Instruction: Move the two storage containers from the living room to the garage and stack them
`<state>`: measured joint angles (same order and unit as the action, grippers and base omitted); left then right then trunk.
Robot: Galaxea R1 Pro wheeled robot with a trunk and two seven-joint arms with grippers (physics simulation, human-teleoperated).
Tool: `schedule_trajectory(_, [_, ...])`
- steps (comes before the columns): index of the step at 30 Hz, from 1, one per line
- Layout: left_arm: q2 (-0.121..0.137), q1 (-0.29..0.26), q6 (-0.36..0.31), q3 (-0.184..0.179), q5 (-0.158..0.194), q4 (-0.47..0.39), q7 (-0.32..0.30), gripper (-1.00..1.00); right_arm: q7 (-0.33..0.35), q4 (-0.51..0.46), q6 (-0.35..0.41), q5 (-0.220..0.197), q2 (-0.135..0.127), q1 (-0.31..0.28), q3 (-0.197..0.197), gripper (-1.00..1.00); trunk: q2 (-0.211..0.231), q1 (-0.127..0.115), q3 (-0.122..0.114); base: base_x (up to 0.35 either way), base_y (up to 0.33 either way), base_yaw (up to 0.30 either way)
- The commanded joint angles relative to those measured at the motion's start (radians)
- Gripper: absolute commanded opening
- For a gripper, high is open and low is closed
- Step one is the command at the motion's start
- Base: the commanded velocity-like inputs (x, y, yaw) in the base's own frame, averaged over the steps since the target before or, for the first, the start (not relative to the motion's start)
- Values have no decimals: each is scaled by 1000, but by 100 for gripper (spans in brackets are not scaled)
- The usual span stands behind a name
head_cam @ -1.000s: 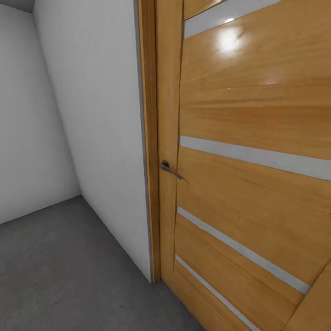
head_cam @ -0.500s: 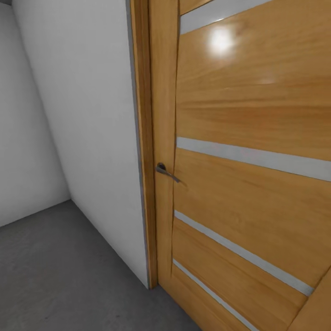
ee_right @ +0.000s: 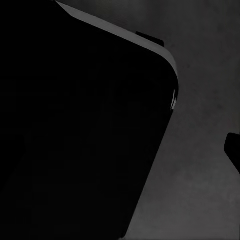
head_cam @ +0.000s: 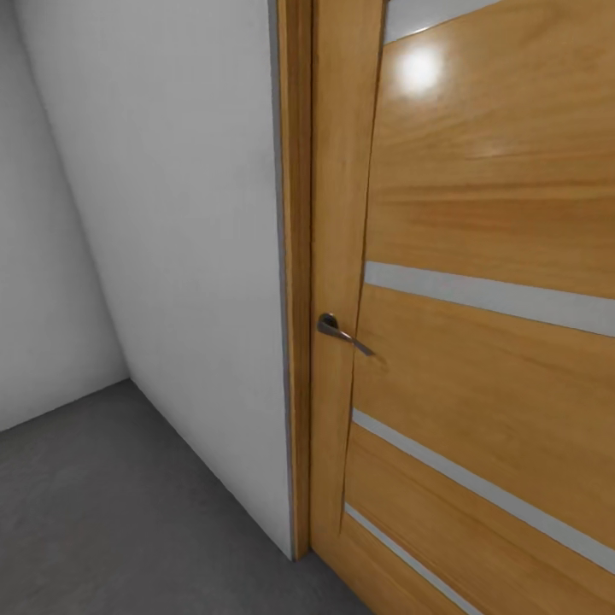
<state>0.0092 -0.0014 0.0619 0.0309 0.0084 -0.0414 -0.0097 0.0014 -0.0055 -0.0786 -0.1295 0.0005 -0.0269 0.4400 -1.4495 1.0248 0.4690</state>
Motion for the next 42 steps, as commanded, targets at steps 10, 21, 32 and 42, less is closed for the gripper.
schedule_trajectory(10, [0,0,3,3,1,0,0,100,0,1,-3,-11,-1,-1,9,100,0,0,1,22,24,-233])
schedule_trajectory(21, [-1,0,3,3,1,0,0,100,0,1,-3,-11,-1,-1,9,100,0,0,1,1,1,-241])
schedule_trajectory(32, [0,0,3,3,1,0,0,100,0,1,-3,-11,-1,-1,8,100,0,0,1,0,0,-241])
schedule_trajectory(42, [0,0,3,3,1,0,0,100,0,1,-3,-11,-1,-1,8,100,0,0,1,0,0,-241])
